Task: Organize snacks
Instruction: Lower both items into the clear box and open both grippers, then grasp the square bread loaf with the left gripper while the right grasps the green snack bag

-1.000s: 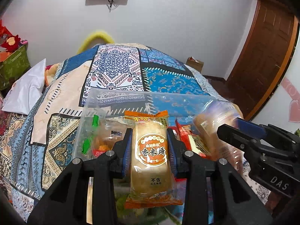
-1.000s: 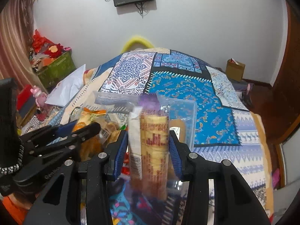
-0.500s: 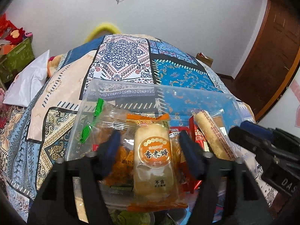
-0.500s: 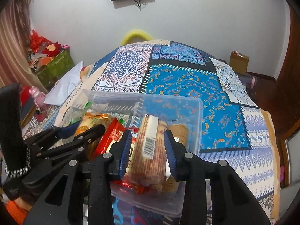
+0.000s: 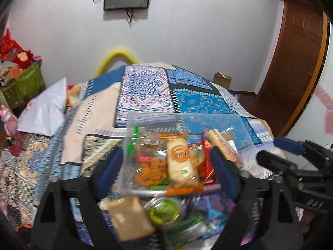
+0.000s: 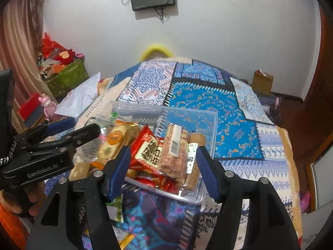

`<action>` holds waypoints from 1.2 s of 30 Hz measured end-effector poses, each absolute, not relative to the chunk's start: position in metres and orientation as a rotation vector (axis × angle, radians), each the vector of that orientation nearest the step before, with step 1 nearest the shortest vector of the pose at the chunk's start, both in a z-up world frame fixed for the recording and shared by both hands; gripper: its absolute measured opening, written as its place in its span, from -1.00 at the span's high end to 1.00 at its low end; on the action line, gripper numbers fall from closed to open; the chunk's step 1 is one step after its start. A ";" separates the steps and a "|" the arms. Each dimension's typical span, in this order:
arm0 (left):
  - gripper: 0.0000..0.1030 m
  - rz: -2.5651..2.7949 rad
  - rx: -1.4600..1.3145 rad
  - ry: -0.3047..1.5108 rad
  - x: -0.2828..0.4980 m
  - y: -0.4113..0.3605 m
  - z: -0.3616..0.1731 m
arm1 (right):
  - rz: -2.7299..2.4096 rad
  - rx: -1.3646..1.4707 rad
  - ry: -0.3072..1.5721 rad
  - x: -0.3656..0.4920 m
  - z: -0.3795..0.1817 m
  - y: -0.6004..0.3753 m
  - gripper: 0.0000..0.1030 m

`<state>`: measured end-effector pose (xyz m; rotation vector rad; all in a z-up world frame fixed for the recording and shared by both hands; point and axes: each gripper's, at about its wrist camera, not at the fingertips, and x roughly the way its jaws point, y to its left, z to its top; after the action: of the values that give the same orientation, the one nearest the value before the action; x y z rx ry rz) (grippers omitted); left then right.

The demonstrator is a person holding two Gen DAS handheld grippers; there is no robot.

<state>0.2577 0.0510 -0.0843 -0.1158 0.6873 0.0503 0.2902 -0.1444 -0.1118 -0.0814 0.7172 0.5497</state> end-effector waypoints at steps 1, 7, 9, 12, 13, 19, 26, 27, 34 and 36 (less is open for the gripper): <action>-0.77 0.054 -0.105 0.682 0.250 0.054 -0.083 | 0.556 -0.079 0.713 0.286 -0.110 -0.144 -0.27; -0.77 0.090 -0.092 0.736 0.221 0.077 -0.096 | 0.580 -0.091 0.705 0.264 -0.112 -0.139 -0.30; -0.77 0.098 -0.099 0.768 0.216 0.086 -0.106 | 0.593 -0.087 0.718 0.259 -0.117 -0.137 -0.30; -0.77 0.107 -0.097 0.823 0.210 0.095 -0.126 | 0.608 -0.091 0.745 0.253 -0.127 -0.131 -0.30; -0.77 0.106 -0.093 0.839 0.209 0.097 -0.133 | 0.613 -0.093 0.752 0.251 -0.131 -0.129 -0.30; -0.77 0.108 -0.111 0.891 0.213 0.101 -0.163 | 0.638 -0.105 0.839 0.248 -0.164 -0.114 -0.31; -0.78 0.102 -0.130 0.927 0.232 0.101 -0.192 | 0.651 -0.124 0.914 0.248 -0.191 -0.106 -0.31; -0.78 0.100 -0.135 0.927 0.234 0.101 -0.195 | 0.654 -0.123 0.920 0.248 -0.193 -0.105 -0.31; -0.78 0.101 -0.203 0.938 0.232 0.115 -0.208 | 0.688 -0.135 0.962 0.245 -0.205 -0.091 -0.31; -0.78 0.107 -0.202 0.936 0.226 0.121 -0.208 | 0.700 -0.144 0.975 0.245 -0.209 -0.085 -0.31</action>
<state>0.2259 0.1208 -0.2078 -0.2018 0.9363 0.1072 0.2452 -0.0853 -0.2094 -0.1441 0.9747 0.7002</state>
